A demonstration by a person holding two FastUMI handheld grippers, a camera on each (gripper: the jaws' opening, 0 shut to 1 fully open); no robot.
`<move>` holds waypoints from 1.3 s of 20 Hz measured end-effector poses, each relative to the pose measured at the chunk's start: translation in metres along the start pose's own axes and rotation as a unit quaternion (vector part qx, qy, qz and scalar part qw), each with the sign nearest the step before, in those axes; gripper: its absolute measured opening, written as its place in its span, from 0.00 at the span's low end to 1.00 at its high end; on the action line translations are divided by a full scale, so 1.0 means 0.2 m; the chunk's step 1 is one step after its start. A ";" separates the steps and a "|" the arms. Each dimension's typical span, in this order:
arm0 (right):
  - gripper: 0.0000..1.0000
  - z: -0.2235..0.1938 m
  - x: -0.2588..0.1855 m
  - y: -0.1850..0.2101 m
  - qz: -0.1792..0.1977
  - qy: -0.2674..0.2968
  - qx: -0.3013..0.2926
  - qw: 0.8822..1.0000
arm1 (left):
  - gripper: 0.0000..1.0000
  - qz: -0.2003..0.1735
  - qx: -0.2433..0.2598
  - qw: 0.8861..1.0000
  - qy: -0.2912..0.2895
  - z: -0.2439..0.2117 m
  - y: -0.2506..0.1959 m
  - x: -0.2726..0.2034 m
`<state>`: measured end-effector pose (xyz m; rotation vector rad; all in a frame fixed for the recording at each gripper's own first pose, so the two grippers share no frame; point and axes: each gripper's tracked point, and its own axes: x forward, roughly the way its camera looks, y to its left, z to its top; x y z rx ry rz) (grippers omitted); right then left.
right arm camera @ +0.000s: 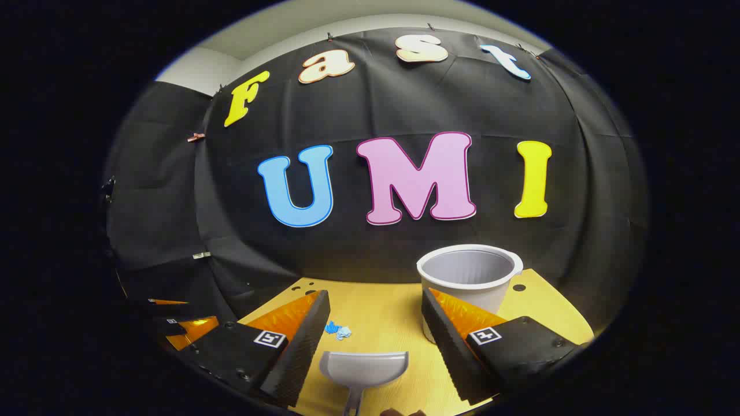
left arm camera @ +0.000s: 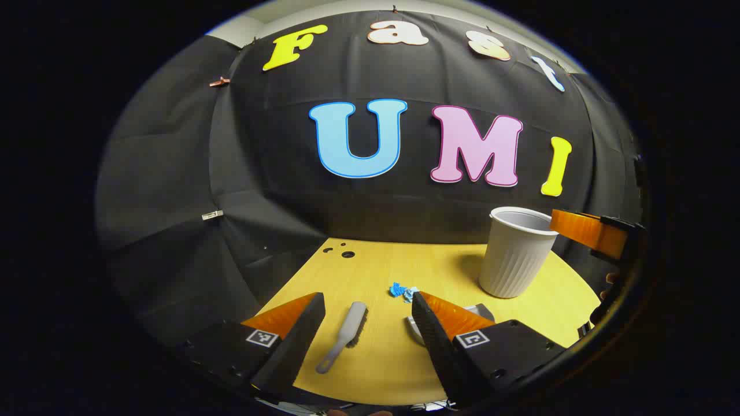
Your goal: Pick up the small broom and dustpan from the desktop, sweep the trash into the dustpan with the broom, and then empty the trash into the garbage bin.
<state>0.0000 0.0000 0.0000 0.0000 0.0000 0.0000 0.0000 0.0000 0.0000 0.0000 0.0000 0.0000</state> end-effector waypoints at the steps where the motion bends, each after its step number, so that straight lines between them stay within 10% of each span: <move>1: 0.99 -0.01 -0.01 0.03 0.000 0.001 -0.001 1.000 | 0.95 -0.005 -0.001 1.000 -0.007 0.02 0.02 0.00; 26: 0.99 -0.35 0.04 0.32 0.028 0.098 -0.034 0.994 | 0.96 -0.043 -0.016 0.997 0.068 -0.26 0.27 0.16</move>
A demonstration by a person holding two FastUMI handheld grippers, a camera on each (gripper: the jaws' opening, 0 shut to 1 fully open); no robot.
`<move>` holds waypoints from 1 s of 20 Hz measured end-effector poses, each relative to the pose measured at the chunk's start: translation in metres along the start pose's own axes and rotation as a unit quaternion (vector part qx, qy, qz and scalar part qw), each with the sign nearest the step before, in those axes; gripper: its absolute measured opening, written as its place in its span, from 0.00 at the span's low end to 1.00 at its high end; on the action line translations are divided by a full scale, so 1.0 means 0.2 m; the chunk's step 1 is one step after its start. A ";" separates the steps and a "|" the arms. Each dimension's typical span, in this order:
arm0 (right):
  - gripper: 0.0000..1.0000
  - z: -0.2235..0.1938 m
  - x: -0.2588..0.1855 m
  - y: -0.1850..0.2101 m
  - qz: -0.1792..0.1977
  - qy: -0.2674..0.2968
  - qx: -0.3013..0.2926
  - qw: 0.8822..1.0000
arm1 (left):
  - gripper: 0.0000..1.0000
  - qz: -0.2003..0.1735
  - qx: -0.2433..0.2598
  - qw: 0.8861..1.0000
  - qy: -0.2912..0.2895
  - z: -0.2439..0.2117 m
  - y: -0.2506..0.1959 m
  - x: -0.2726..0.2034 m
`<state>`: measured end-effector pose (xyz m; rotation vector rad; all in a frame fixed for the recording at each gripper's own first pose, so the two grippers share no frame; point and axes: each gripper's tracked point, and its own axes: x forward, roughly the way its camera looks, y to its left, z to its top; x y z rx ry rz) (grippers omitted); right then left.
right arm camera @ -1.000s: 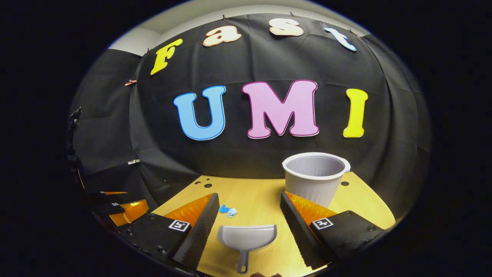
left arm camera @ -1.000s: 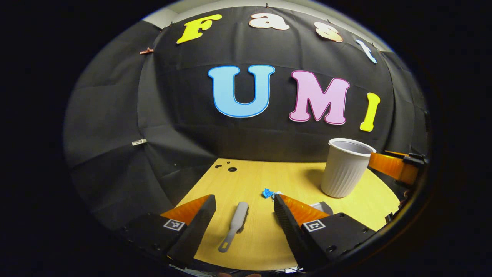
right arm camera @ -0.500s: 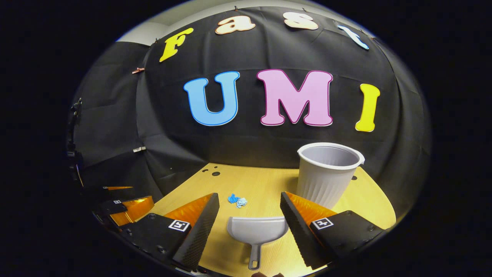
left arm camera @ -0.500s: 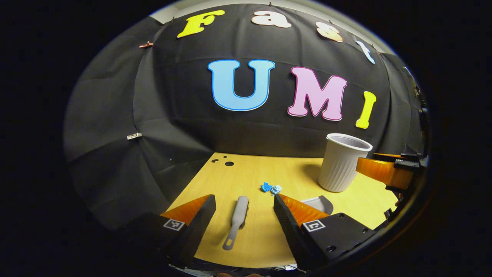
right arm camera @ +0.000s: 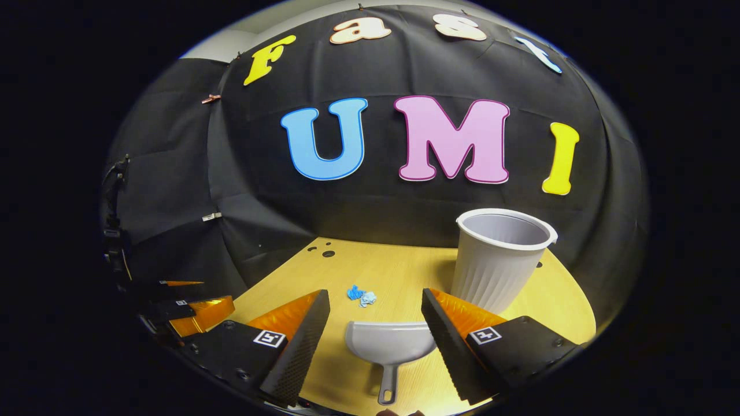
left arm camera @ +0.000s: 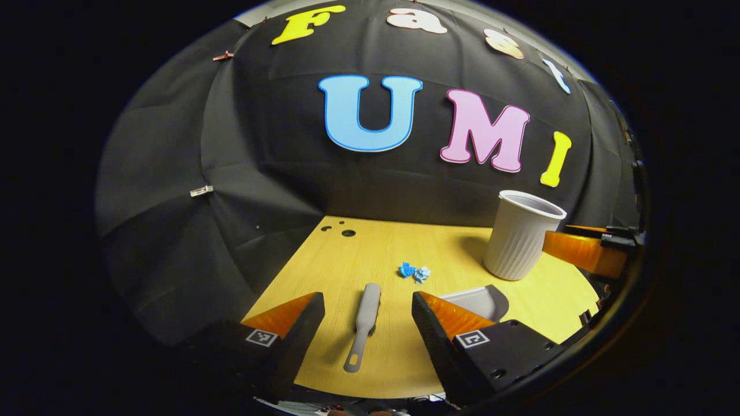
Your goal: Pick up the small broom and dustpan from the desktop, sweep the trash into the dustpan with the broom, and then empty the trash into the garbage bin.
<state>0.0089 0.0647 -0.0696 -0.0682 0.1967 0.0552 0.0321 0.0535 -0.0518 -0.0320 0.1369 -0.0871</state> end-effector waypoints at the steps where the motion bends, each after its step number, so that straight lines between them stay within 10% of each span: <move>1: 0.99 0.00 0.01 0.00 0.000 0.002 0.000 1.000 | 0.96 -0.004 -0.002 1.000 0.014 -0.03 0.00 0.02; 9: 0.99 -0.11 0.06 -0.04 0.002 0.028 -0.002 1.000 | 0.96 -0.045 0.031 0.987 0.149 -0.28 0.04 0.30; 20: 0.99 -0.44 0.12 -0.10 0.004 0.104 0.027 0.994 | 0.96 -0.058 0.052 0.933 0.352 -0.70 0.07 0.58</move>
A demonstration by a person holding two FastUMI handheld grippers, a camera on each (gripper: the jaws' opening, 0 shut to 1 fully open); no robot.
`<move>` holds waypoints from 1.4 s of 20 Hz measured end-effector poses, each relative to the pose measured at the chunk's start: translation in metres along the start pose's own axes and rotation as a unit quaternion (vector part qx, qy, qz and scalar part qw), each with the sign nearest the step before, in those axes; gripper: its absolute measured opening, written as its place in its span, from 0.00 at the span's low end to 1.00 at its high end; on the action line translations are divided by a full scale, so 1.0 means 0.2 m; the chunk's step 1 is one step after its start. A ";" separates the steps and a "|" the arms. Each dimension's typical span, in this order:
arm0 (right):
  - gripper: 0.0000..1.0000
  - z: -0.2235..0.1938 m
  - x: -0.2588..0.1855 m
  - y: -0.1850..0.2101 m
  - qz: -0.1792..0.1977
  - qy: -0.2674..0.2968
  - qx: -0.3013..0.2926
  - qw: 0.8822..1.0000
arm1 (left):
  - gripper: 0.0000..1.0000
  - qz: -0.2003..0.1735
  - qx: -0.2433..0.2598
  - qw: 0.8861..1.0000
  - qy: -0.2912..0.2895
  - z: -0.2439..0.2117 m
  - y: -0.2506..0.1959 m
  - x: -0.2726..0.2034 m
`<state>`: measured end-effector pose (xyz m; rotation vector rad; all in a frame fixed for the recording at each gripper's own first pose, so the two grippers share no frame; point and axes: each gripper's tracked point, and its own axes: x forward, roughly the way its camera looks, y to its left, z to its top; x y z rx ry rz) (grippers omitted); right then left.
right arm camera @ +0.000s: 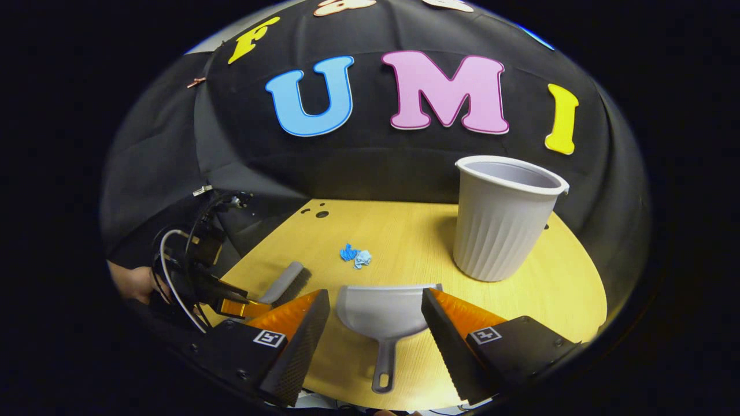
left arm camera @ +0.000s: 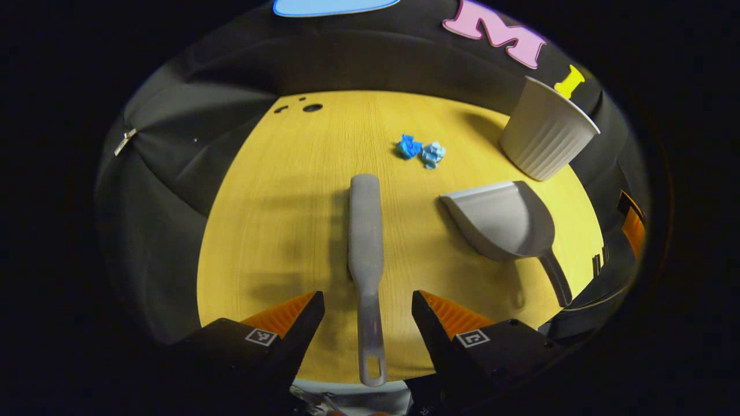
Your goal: Pick up the small broom and dustpan from the desktop, sweep the trash into the dustpan with the broom, and then empty the trash into the garbage bin.
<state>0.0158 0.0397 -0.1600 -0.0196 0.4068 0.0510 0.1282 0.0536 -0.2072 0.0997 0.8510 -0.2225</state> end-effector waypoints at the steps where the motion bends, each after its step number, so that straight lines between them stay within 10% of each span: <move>1: 0.99 -0.02 0.01 -0.01 -0.001 0.008 0.004 1.000 | 0.96 0.001 -0.005 1.000 0.016 -0.02 0.00 0.03; 15: 0.99 -0.30 0.10 -0.12 0.023 0.112 0.047 0.992 | 0.90 0.035 -0.001 0.988 0.148 -0.07 0.02 0.29; 19: 0.99 -0.29 0.12 -0.15 0.038 0.126 0.053 0.990 | 0.71 0.034 0.002 0.985 0.169 -0.08 -0.02 0.29; 22: 0.99 -0.30 0.14 -0.17 0.041 0.142 0.061 0.987 | 0.36 0.037 0.000 0.984 0.175 -0.11 -0.04 0.30; 28: 0.99 -0.39 0.14 -0.20 0.024 0.191 0.070 0.979 | 0.25 0.030 0.010 0.988 0.150 -0.08 -0.05 0.28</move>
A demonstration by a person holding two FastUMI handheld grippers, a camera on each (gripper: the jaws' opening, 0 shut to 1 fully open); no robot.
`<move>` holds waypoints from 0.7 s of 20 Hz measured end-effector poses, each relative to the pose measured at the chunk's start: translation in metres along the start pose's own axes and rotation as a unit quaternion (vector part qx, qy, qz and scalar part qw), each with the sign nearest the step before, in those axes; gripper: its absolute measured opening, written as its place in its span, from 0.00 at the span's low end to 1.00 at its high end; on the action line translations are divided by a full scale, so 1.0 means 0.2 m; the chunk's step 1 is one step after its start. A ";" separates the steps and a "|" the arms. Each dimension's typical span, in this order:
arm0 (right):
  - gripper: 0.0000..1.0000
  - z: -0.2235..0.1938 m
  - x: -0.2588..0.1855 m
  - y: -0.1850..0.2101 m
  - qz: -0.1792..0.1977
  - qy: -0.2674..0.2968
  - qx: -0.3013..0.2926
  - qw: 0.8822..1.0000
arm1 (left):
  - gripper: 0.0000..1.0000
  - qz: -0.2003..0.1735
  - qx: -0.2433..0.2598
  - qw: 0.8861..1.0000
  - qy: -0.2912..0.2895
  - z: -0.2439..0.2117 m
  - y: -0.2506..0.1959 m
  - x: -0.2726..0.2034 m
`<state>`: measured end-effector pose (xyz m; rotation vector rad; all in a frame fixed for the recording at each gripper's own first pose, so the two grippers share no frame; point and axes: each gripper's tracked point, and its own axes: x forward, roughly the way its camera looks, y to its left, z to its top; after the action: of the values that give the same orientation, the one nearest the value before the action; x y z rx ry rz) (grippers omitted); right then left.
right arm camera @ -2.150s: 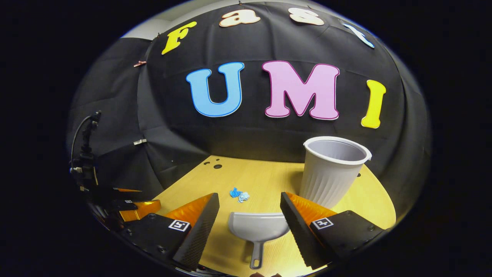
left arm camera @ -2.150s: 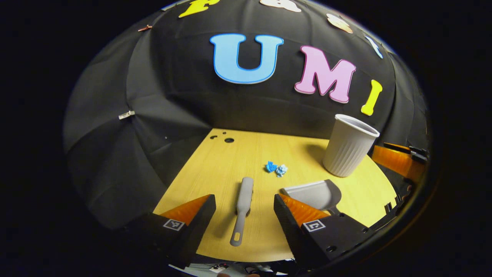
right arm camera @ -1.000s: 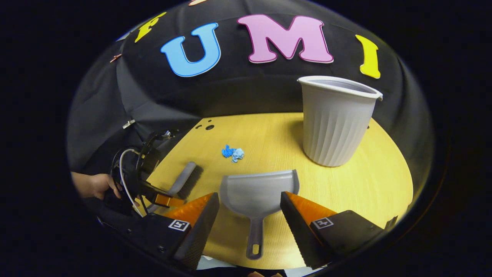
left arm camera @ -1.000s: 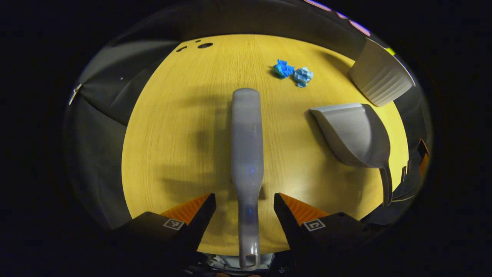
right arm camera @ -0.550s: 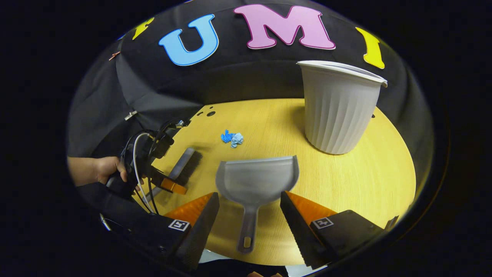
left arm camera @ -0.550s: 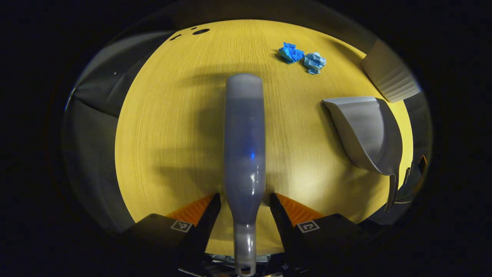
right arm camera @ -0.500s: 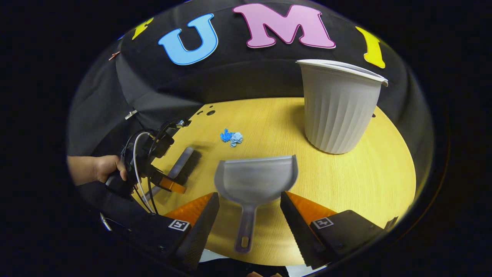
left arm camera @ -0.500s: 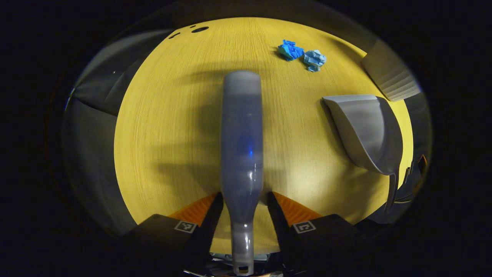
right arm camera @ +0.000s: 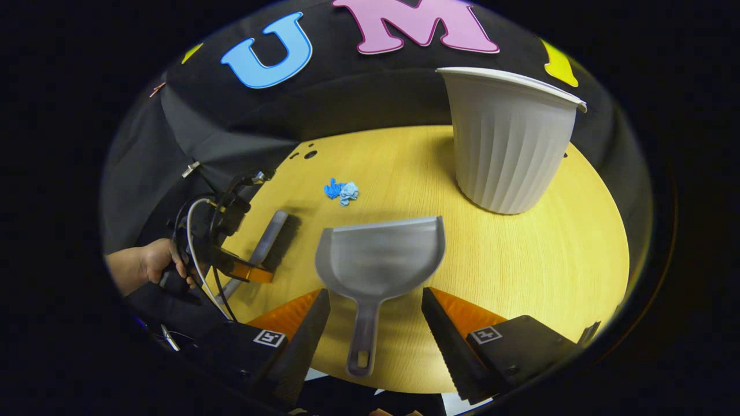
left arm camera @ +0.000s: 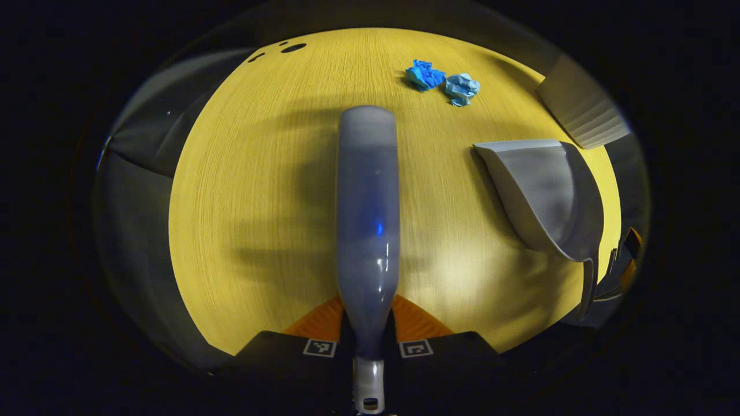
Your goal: Pick up the small broom and dustpan from the desktop, sweep the trash into the dustpan with the broom, and then empty the trash into the garbage bin.
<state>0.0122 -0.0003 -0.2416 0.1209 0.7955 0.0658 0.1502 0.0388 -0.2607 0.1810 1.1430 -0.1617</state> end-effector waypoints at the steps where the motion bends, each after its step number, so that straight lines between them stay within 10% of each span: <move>1: 0.99 -0.02 0.01 0.00 -0.004 0.014 0.005 1.000 | 0.24 -0.001 0.004 1.000 -0.003 0.00 0.00 0.00; 14: 0.99 -0.23 0.34 -0.01 -0.071 0.159 -0.015 0.985 | 0.24 -0.007 0.047 0.997 -0.063 0.01 0.00 0.00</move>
<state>0.0264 0.0084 -0.3216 0.0248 1.1194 -0.0395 0.1512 0.0376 -0.2599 0.2421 1.0113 -0.2363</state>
